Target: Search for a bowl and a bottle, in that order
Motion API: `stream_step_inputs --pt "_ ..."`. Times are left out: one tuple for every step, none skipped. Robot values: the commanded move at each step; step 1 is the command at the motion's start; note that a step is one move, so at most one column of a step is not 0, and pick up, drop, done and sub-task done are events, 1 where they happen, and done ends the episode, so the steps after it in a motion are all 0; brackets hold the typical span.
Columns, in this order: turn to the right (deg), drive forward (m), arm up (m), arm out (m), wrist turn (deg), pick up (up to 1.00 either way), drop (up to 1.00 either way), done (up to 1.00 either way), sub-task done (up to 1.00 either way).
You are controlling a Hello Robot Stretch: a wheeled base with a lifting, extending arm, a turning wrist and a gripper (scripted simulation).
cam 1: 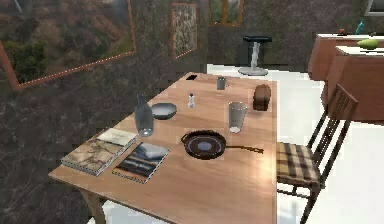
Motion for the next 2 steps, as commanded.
stream_step_inputs --pt "-12.0 0.00 0.00 0.00 0.0 0.00 0.00 0.00 0.00" --pt "0.0 0.00 0.00 0.00 0.0 0.00 0.00 1.00 0.00"
